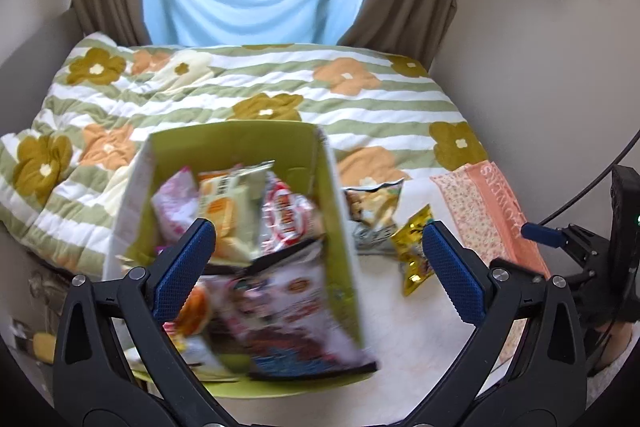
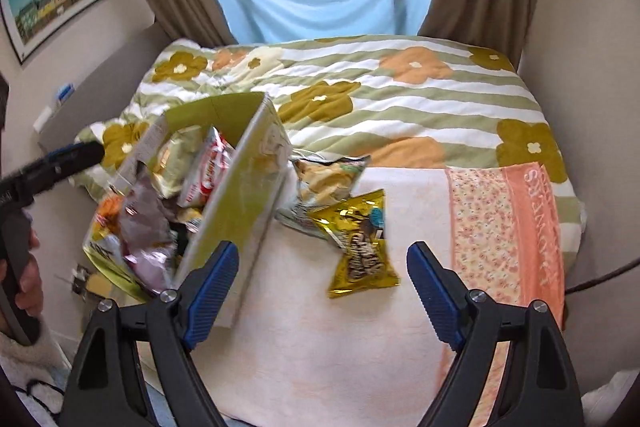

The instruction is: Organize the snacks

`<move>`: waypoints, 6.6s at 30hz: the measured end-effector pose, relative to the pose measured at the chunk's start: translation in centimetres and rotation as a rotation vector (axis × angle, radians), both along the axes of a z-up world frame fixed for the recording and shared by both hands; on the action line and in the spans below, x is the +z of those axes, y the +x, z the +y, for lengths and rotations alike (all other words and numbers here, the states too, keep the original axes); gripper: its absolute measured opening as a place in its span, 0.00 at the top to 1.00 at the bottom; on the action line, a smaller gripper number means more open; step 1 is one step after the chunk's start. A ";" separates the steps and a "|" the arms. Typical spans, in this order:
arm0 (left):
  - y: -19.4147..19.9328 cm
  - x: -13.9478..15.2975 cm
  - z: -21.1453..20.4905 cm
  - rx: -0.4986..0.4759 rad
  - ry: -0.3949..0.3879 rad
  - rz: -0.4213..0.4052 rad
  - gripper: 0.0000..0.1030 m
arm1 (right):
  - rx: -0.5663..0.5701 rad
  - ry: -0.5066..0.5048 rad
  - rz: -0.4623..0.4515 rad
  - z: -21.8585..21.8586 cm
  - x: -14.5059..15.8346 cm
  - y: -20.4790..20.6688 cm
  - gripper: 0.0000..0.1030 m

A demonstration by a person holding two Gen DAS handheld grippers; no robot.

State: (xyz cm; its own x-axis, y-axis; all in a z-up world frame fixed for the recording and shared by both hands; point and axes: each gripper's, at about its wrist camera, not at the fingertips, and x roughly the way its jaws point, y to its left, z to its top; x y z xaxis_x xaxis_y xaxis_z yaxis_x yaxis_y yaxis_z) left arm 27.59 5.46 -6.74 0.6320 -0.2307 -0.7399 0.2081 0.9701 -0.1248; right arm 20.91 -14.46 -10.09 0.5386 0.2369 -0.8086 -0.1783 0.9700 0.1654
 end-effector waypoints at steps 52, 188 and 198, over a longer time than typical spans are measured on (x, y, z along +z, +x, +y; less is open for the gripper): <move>15.7 -20.3 -15.7 0.061 0.276 0.503 0.51 | 0.354 0.166 0.149 -2.3 -16.3 7.7 0.19; -28.5 9.3 4.0 0.140 0.085 -0.301 0.00 | -0.168 -0.083 -0.393 4.0 12.3 -21.4 0.00; -30.9 8.8 3.6 0.140 0.082 -0.306 0.00 | -0.202 -0.110 -0.431 4.3 12.0 -24.4 0.00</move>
State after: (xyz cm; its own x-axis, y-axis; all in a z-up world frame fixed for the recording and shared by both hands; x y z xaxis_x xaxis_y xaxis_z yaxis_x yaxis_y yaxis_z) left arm -3.28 9.09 2.07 0.8487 -0.0739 -0.5236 0.0880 0.9961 0.0020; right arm -3.49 -10.18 1.89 0.8560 0.0186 -0.5166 -0.0142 0.9998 0.0125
